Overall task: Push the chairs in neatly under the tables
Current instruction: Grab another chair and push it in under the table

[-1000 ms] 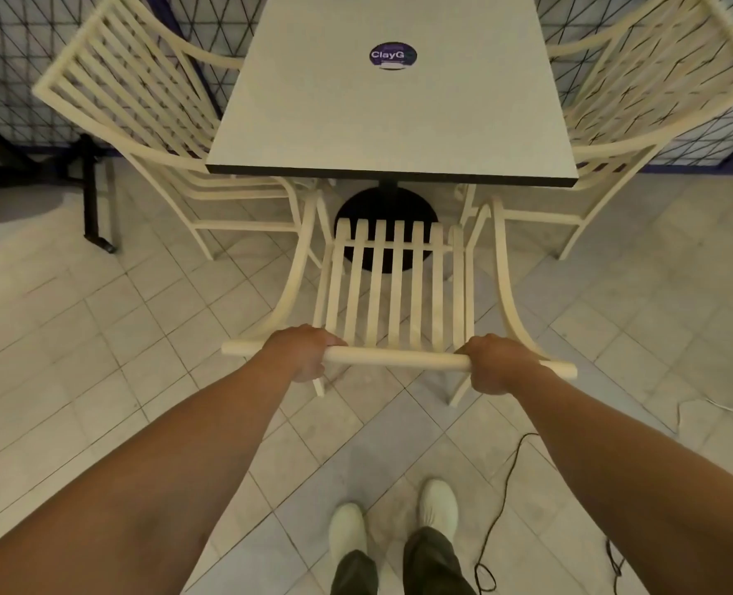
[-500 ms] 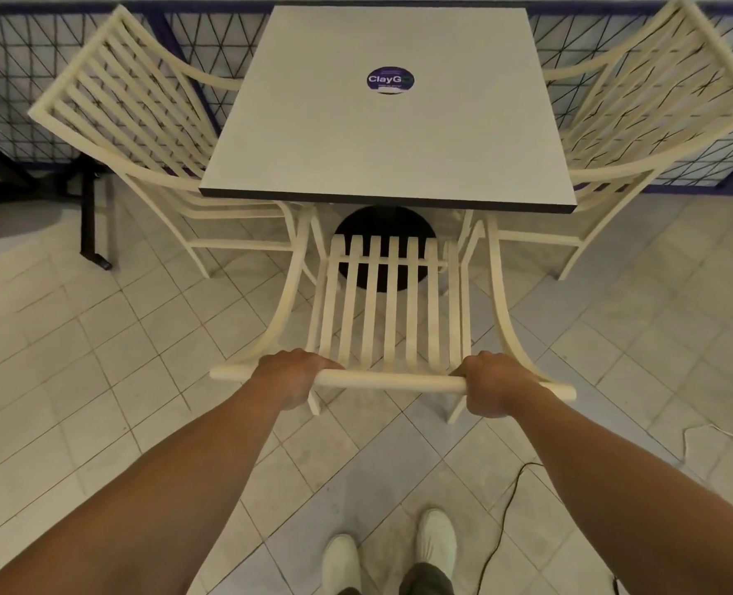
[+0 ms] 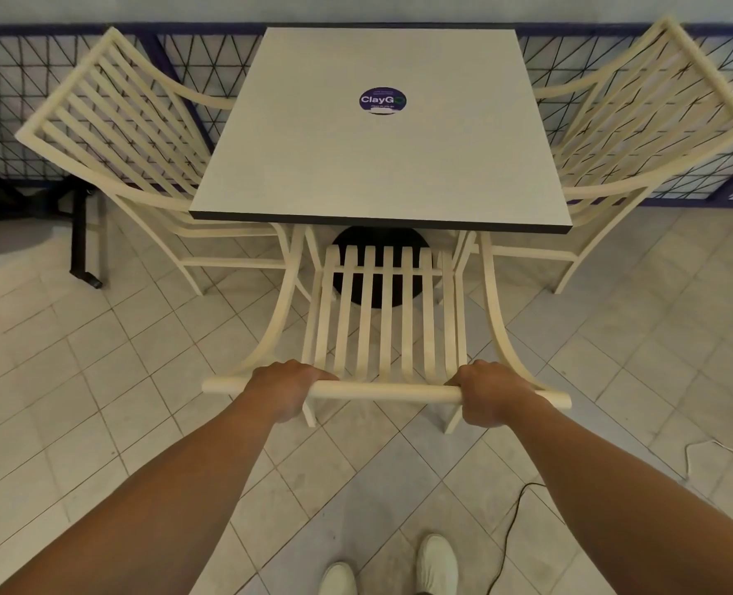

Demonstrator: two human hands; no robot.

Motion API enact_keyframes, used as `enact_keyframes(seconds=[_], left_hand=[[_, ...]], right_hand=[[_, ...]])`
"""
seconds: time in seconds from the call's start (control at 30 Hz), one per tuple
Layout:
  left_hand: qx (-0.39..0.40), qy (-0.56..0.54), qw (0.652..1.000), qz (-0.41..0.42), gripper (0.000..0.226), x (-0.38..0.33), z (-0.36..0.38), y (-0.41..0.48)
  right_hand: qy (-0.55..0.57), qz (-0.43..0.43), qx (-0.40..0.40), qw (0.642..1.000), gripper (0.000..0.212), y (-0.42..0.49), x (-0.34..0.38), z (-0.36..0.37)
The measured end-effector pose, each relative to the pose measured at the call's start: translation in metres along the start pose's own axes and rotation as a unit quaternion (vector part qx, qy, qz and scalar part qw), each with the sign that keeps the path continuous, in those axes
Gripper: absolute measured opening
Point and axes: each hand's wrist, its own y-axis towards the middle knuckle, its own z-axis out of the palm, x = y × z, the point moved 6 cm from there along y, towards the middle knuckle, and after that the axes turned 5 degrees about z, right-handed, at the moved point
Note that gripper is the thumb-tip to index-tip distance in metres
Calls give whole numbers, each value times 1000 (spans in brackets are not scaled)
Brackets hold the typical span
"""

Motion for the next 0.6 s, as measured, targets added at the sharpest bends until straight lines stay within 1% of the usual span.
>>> enact_keyframes(seconds=[0.17,0.6], left_hand=[[0,-1,1000,-3,81,1,-4,3],[17,-4,1000,1,83,3,-16,11]], right_hand=[[-2,0,-4,1000,49,6,-2,-7],[-3,14,-4,1000,51,14,2,-13]])
